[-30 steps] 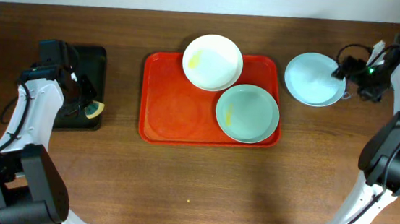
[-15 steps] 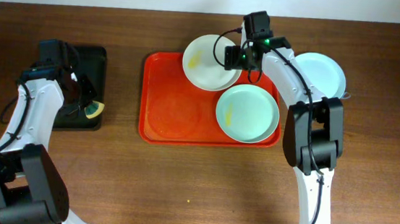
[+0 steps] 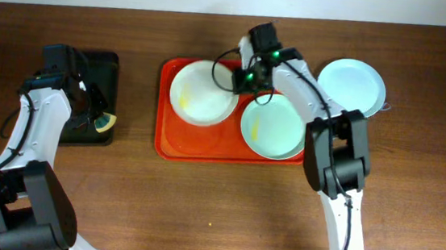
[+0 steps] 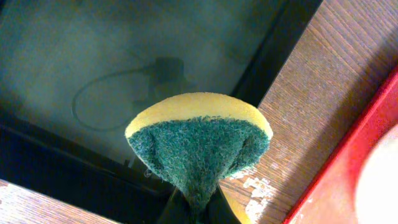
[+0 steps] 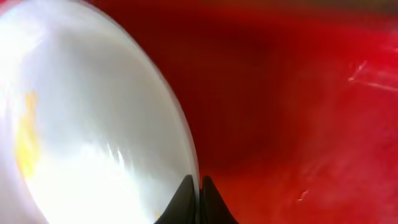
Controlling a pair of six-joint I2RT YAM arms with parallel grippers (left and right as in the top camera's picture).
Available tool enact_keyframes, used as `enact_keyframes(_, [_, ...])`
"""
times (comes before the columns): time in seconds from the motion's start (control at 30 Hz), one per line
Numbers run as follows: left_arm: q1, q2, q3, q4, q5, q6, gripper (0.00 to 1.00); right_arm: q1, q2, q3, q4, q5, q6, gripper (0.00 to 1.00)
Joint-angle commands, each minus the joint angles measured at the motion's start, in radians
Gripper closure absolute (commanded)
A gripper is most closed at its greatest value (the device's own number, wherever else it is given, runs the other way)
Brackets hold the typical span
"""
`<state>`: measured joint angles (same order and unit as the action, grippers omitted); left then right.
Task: Clean dirty plates on tray and stack at the side
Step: 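Move the right gripper to grip the cream plate rim, then scrub the cream plate with the sponge in the left gripper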
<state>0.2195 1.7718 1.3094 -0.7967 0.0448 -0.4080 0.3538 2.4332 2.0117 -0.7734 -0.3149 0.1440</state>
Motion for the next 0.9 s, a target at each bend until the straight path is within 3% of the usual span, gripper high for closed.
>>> enact_keyframes(0.0, [0.003,-0.02,0.013,0.002,-0.008,0.016,1.0,0.045,0.002,-0.004,-0.096,0.036,-0.076,0.96])
enact_keyframes(0.1, [0.003,-0.02,0.013,0.002,-0.007,0.016,1.0,0.046,0.002,-0.004,-0.17,0.038,-0.114,0.96])
enact_keyframes(0.27, [-0.004,-0.02,0.013,0.014,0.073,0.035,1.0,0.045,0.002,-0.012,-0.112,0.043,-0.104,0.96])
enact_keyframes(0.43, [-0.139,-0.02,0.013,0.056,0.135,0.034,1.0,0.045,0.012,-0.013,-0.1,0.105,-0.025,0.96])
enact_keyframes(0.57, [-0.327,-0.015,0.013,0.197,0.133,-0.063,1.0,0.045,0.012,-0.013,-0.105,0.098,-0.004,0.96])
enact_keyframes(0.73, [-0.435,0.083,0.013,0.409,0.124,-0.078,1.0,0.045,0.013,-0.013,-0.109,0.098,-0.004,0.96])
enact_keyframes(0.87, [-0.486,0.161,0.013,0.456,0.124,-0.078,1.0,0.045,0.014,-0.013,-0.109,0.098,-0.004,0.96])
